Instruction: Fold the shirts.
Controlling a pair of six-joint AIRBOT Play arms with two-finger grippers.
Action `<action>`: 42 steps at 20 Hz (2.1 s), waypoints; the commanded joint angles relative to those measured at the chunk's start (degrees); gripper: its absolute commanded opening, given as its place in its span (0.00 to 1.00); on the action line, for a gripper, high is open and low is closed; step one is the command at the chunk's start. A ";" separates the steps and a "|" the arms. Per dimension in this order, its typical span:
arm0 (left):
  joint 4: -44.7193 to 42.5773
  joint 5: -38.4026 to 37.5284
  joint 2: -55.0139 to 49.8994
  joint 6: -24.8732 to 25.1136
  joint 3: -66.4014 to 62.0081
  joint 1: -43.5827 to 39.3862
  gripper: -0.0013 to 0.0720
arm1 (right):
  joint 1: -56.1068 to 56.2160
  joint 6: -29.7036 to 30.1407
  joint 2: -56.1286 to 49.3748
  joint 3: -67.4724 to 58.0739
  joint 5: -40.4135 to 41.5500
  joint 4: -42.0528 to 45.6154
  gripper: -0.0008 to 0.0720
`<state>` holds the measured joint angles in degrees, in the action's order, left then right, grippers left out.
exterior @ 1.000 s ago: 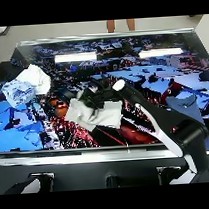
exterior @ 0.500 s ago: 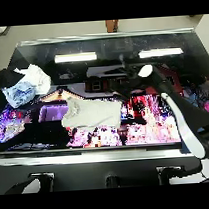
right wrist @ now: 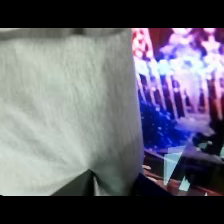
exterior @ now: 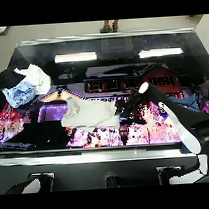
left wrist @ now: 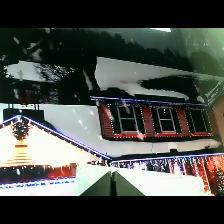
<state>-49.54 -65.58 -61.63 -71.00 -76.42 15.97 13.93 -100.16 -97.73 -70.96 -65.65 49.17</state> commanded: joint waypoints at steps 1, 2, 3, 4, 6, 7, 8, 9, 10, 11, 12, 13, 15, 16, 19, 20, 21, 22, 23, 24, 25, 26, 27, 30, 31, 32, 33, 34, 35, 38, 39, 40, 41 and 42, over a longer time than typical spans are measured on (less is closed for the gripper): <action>-0.02 0.22 0.02 0.15 0.02 0.02 0.07 | 1.05 8.20 -1.44 0.96 2.67 -11.74 0.08; 0.00 0.42 0.02 0.15 0.02 0.02 0.07 | 0.39 10.32 -0.74 0.70 1.88 -14.69 0.08; 0.00 0.57 0.02 0.15 0.02 0.02 0.07 | -1.07 11.63 0.57 0.04 1.11 -16.81 0.08; 0.00 0.59 0.02 0.15 0.02 0.02 0.07 | -3.10 11.69 2.45 -1.14 0.52 -17.03 0.08; -0.02 0.59 0.02 0.15 0.02 0.02 0.07 | -8.52 11.08 6.93 -4.31 -0.83 -15.02 0.08; -0.02 0.59 0.02 0.15 0.02 0.02 0.07 | -12.15 9.29 9.64 -6.12 -1.42 -12.41 0.08; -0.02 0.59 0.02 0.15 0.02 0.02 0.07 | -15.91 7.32 12.22 -7.63 -2.01 -9.44 0.08; -0.02 0.59 0.02 0.15 0.02 0.02 0.07 | -20.22 5.22 14.88 -9.03 -2.86 -6.10 0.08; -0.02 0.59 0.02 0.15 0.02 0.02 0.07 | -24.65 3.19 17.29 -10.21 -4.42 -3.04 0.08; -0.02 0.59 0.02 0.15 0.02 0.02 0.07 | -28.81 2.16 19.34 -10.91 -6.05 -1.20 0.08; -0.02 0.59 0.02 0.15 0.02 0.02 0.07 | -33.33 1.81 21.53 -11.10 -7.82 -0.13 0.08; -0.02 0.59 0.02 0.15 0.02 0.02 0.07 | -37.40 1.66 23.28 -11.10 -9.16 0.68 0.08; -0.02 0.59 0.02 0.15 0.02 0.02 0.07 | -45.11 0.17 26.10 -11.10 -11.02 2.51 0.08; -0.02 0.59 0.02 0.15 0.02 0.02 0.07 | -48.41 -0.44 27.08 -11.10 -11.26 2.86 0.08; -0.02 0.59 0.02 0.13 0.04 0.00 0.07 | -56.63 -3.08 28.17 -11.10 -11.65 2.78 0.08; -0.02 0.57 0.02 0.15 0.04 0.00 0.07 | -58.64 -4.37 28.17 -11.10 -11.89 2.80 0.08; -0.02 0.57 0.02 0.15 0.04 0.00 0.07 | -60.24 -4.83 28.17 -11.10 -11.89 2.49 0.08; -0.02 0.57 0.02 0.13 0.04 0.02 0.07 | -61.68 -5.64 28.20 -11.10 -12.04 1.90 0.08; -0.02 0.57 0.02 0.13 0.04 0.00 0.07 | -62.82 -5.99 28.30 -11.17 -12.22 1.40 0.08; -0.02 0.57 0.02 0.15 0.04 0.02 0.07 | -63.78 -6.08 28.55 -11.37 -12.28 1.05 0.08; -0.02 0.57 0.02 0.13 0.04 0.02 0.07 | -64.81 -6.64 28.94 -11.67 -12.15 1.07 0.08; -0.02 0.57 0.02 0.15 0.04 0.00 0.07 | -65.88 -7.63 29.49 -12.04 -11.78 1.05 0.08; -0.02 0.57 0.02 0.15 0.04 0.00 0.07 | -66.86 -8.44 30.01 -12.46 -11.65 1.07 0.08; -0.02 0.61 0.02 0.61 0.04 0.00 0.07 | -70.23 -10.58 31.45 -13.14 -15.50 3.15 0.08; 0.00 0.61 0.02 1.18 0.04 0.02 0.07 | -71.30 -10.91 31.56 -13.14 -19.37 5.97 0.08; 0.00 0.61 0.02 1.55 0.04 0.02 0.07 | -71.58 -11.15 31.54 -12.98 -24.44 10.71 0.08; 0.00 0.61 0.02 1.64 0.04 0.02 0.07 | -71.47 -10.88 31.56 -12.41 -28.30 15.98 0.08; 0.00 0.61 0.02 1.62 0.04 0.02 0.07 | -71.47 -9.53 31.56 -11.30 -32.26 20.94 0.08; 0.00 0.61 0.02 1.64 0.04 0.02 0.07 | -71.47 -7.63 31.61 -9.77 -35.95 25.70 0.08; 0.02 0.63 0.02 1.62 0.04 0.02 0.07 | -71.47 -3.39 32.85 -1.97 -39.63 34.77 0.08; 0.02 0.63 0.02 1.62 0.04 0.02 0.07 | -71.47 -3.32 33.53 1.25 -37.86 36.74 0.08; 0.02 0.63 0.02 1.62 0.04 0.02 0.07 | -71.47 -3.32 33.99 4.61 -34.95 37.75 0.08; 0.00 0.61 0.02 1.62 0.04 0.00 0.07 | -71.49 -3.34 34.05 7.37 -31.87 37.70 0.08; 0.00 0.61 0.02 1.62 0.04 0.02 0.07 | -71.47 -3.34 34.05 10.10 -28.96 37.13 0.08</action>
<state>-49.54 -64.99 -61.63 -69.45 -76.40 15.97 -57.52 -104.66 -64.34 -68.12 -98.70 81.60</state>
